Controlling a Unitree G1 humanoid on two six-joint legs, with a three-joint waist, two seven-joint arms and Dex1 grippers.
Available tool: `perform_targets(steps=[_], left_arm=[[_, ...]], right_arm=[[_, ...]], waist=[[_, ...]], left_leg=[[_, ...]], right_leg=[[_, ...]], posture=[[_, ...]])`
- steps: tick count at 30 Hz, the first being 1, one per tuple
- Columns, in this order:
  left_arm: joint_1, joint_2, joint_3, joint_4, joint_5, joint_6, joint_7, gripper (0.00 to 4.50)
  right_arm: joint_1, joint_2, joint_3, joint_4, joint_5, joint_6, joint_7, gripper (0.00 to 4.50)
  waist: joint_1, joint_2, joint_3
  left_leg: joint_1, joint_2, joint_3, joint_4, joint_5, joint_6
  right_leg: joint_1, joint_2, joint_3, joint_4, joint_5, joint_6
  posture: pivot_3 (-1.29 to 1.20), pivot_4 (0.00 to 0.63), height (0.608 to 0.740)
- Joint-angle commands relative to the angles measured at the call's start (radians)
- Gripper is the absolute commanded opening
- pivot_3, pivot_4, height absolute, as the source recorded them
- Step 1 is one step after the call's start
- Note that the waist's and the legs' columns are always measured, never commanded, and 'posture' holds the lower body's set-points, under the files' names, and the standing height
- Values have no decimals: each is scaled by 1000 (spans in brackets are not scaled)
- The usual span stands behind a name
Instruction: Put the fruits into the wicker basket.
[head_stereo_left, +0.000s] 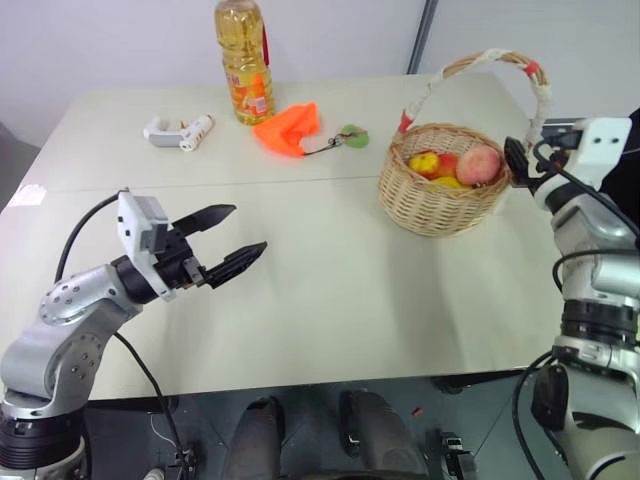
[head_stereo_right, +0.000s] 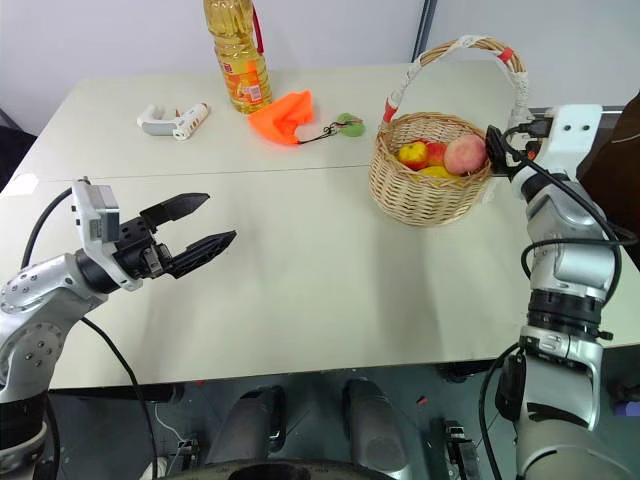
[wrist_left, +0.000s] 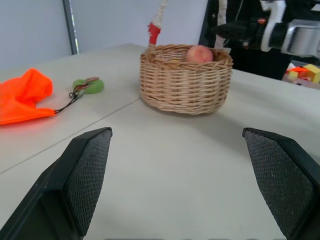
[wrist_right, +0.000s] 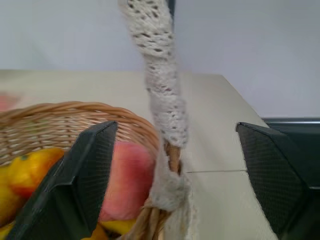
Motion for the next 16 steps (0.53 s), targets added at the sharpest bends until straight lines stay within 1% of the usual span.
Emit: perform_targets(steps=[1,4,6,9,11,14,16], left_arm=[[12,5,18,26,22,17,40,4500],[32,0,33,75,70,0,76,4500],[53,-3,50,113,98,-16,90,4500],[88,-17,73,153,144,-59,111,4500],[103,-30,84,170,166,-80,129,4500],[144,-46,93,165,181,-99,129,4500],[168,-51,101,155,176,-108,123,4500]], right_arm=[[118,-21,-70,-133,92,-42,119,3802],[235,-31,-55,-248,158,-49,248,3802],[299,-55,9,-332,180,-46,357,3802],[355,-63,124,-400,189,-34,468,3802],[368,-56,185,-411,182,-31,508,3802],[351,-33,265,-398,143,-46,511,3802],[341,-23,292,-385,130,-55,510,3802]], waist=[[3,0,0],[0,0,0],[-8,1,0],[-14,1,0],[-10,0,0],[-4,0,0],[-2,0,0]], left_leg=[[0,0,0,0,0,0],[1,0,0,0,0,0],[2,0,0,0,0,0],[8,0,2,-1,0,0],[9,3,1,-1,0,0],[9,6,1,0,0,0],[8,6,2,0,0,0]], right_leg=[[0,0,0,0,0,0],[1,-1,0,0,0,0],[1,0,0,0,0,0],[4,1,2,1,-1,-1],[5,3,3,1,-3,-3],[5,6,3,1,-2,-4],[5,6,3,0,0,-7]], posture=[[0,150,740],[0,150,740],[0,150,740],[0,150,740],[0,150,740],[0,150,740],[0,150,740]])
